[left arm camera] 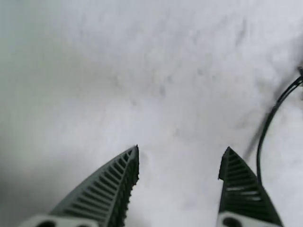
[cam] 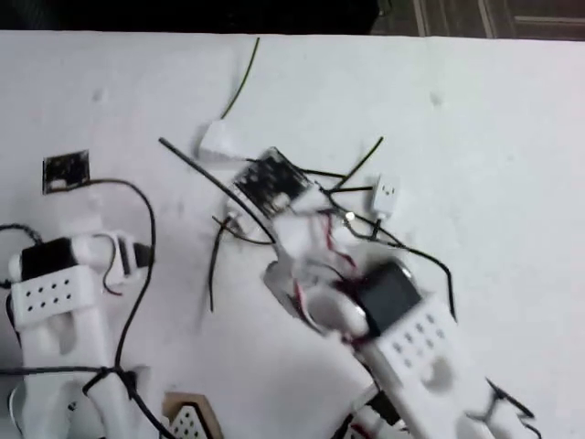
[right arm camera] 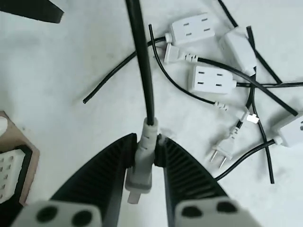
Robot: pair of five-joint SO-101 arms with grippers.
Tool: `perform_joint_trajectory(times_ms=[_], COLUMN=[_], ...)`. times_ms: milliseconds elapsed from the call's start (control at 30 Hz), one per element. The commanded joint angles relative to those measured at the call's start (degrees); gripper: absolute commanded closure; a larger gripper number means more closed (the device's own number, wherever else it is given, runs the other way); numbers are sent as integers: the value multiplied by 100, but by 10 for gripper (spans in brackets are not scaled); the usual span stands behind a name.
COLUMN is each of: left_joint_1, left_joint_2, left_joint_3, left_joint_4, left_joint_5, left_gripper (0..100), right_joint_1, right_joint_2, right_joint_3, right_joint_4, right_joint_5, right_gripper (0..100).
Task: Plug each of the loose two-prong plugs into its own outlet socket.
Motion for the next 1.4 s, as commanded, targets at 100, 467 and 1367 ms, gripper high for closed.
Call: perform_joint_trajectory(times_ms=[100, 467, 1367], left_joint_1=[1033, 2932, 4875], left_joint_2=[-180, -180, -180], left_joint_3=[-1037, -1653, -1714], left_joint_4=[519, 615, 659], left_joint_5=[589, 923, 97], left_gripper=[729, 729, 849], right_joint_1=[-57, -611, -180], right_joint_2=[-1270, -2193, -2246], right_joint_3=[677, 2268, 3701], right_joint_4=[-664, -1877, -3099], right_joint_5=[18, 18, -343], right_gripper=[981, 981, 981])
